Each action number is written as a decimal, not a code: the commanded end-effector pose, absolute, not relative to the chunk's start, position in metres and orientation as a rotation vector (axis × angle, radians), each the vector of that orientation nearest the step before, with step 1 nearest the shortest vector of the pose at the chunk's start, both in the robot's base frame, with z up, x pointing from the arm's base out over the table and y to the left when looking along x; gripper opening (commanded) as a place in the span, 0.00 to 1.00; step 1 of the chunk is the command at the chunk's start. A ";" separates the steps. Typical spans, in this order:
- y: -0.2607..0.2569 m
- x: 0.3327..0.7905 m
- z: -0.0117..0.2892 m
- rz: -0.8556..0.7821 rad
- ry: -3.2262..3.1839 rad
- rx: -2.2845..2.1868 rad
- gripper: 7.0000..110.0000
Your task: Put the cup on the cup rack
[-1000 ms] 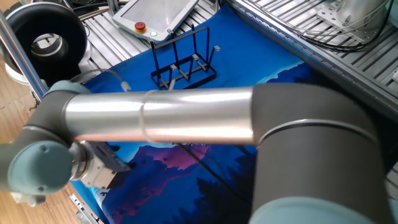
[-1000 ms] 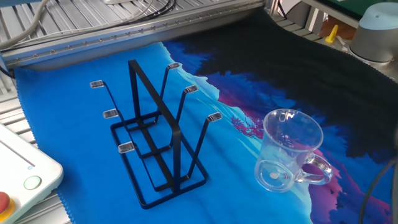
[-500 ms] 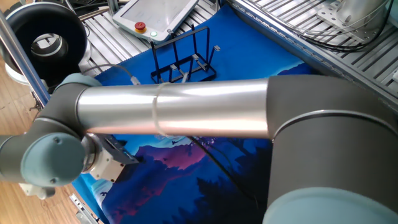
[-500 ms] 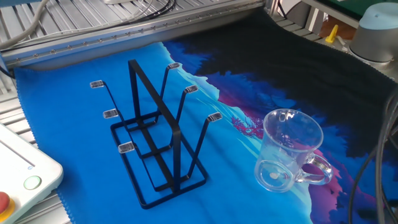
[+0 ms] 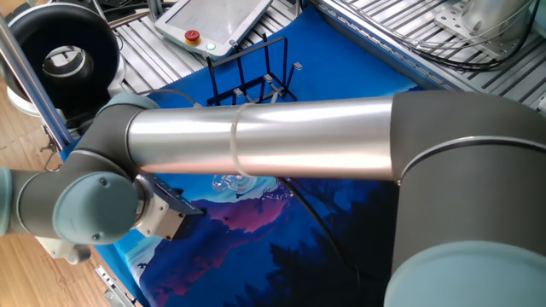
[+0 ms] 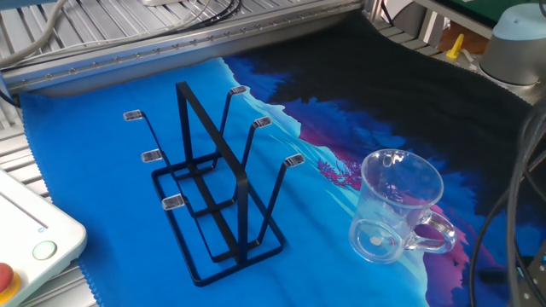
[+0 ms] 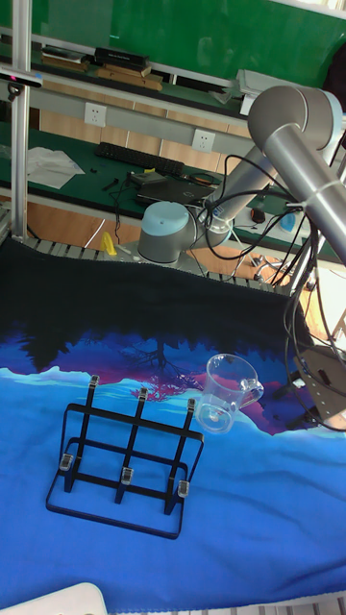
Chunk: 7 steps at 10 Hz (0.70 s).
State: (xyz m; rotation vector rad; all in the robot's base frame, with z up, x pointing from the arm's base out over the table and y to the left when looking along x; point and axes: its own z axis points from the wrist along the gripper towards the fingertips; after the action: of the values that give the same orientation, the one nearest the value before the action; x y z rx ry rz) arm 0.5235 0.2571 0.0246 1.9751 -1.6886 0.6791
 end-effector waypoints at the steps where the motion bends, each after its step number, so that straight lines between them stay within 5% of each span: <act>1: 0.270 0.520 0.012 0.607 -1.792 1.983 0.36; 6: 0.264 0.506 0.015 0.569 -1.768 1.937 0.36; 7: 0.262 0.503 0.017 0.561 -1.745 1.930 0.57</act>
State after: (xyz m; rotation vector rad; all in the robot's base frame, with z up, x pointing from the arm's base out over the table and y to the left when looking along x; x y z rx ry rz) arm 0.5119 0.2652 0.0147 1.9591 -1.7592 0.5948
